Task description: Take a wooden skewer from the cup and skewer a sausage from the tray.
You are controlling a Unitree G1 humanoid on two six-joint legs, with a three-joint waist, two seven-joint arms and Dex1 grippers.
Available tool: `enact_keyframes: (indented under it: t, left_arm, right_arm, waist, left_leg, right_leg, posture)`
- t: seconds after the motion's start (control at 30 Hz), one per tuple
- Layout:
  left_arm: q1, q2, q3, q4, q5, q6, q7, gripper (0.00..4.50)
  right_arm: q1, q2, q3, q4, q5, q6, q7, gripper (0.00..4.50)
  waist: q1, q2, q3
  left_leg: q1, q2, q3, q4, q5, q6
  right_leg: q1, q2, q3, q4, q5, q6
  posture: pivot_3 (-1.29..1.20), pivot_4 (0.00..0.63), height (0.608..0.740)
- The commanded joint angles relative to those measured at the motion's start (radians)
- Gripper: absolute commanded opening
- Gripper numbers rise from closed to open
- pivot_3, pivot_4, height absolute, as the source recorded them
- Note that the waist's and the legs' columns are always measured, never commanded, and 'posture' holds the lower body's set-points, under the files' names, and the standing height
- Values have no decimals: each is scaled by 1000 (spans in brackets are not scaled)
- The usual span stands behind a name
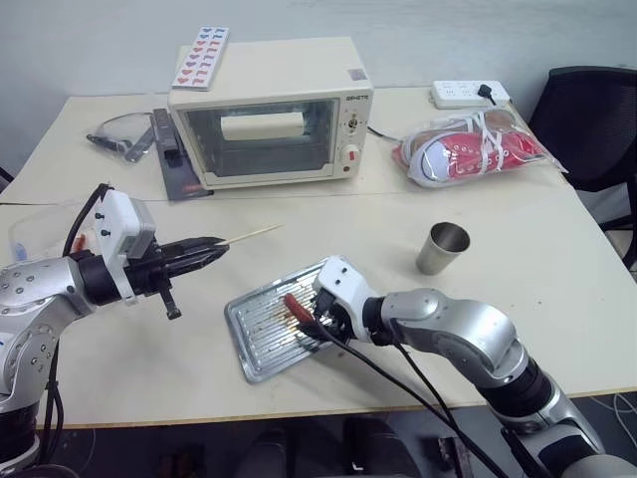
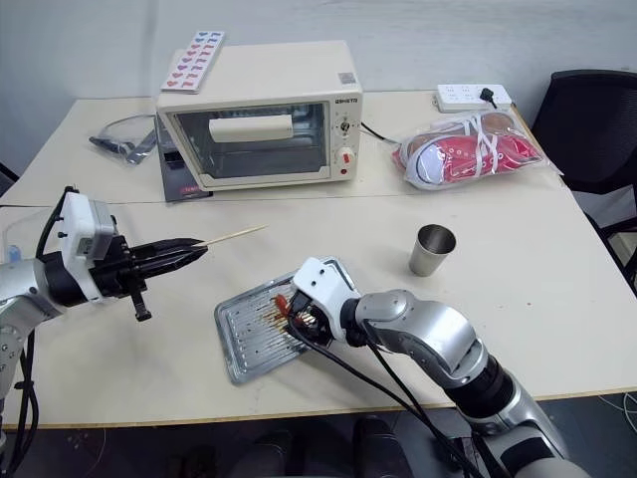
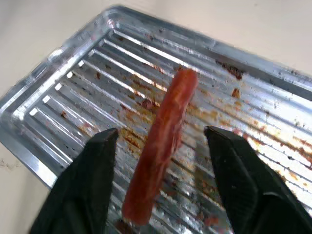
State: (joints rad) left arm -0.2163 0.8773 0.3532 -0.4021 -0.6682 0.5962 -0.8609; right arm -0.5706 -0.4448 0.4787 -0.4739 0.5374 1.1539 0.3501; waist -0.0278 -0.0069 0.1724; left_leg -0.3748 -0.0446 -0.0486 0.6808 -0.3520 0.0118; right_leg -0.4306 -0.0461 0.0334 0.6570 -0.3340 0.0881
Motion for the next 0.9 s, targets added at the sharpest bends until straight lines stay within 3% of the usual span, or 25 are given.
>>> enact_keyframes:
  t: [0.03,0.3,0.4,0.53,0.8,0.9]
  left_arm:
    - [-25,15,6,7,2,-16,-10,0]
    - [-47,16,-10,11,0,-6,-16,0]
    - [-57,16,-18,18,2,-3,-22,0]
    - [-75,15,-32,30,7,-2,-28,0]
    - [-104,10,-56,53,13,-11,-33,0]
    - [-109,6,-61,55,14,-12,-30,0]
  right_arm:
    - [-5,-15,29,-21,-59,-42,20,3892]
    - [66,30,25,17,-135,-87,1,3892]
    - [82,30,26,33,-174,-120,10,3354]
    - [97,21,17,26,-185,-135,42,2319]
    - [101,15,-1,44,-217,-153,69,2319]
    - [104,16,-7,45,-221,-155,77,1826]
  waist:
    - [-1,0,0]
    - [-1,0,0]
    - [-1,0,0]
    - [-1,0,0]
    - [0,-1,0]
    - [0,-1,0]
  left_leg:
    - [0,0,0,0,0,0]
    - [0,0,0,0,0,0]
    - [1,0,0,0,0,0]
    - [1,0,0,0,0,0]
    - [1,0,0,0,0,0]
    - [1,0,0,0,0,0]
  right_leg:
    - [0,0,0,0,0,0]
    - [0,0,0,0,0,0]
    - [0,0,0,1,0,0]
    - [0,0,0,1,0,0]
    - [1,0,0,1,0,0]
    - [1,0,0,1,0,0]
  posture:
    - [0,150,740]
    - [0,150,740]
    - [0,150,740]
    - [0,150,740]
    - [0,150,740]
    - [0,150,740]
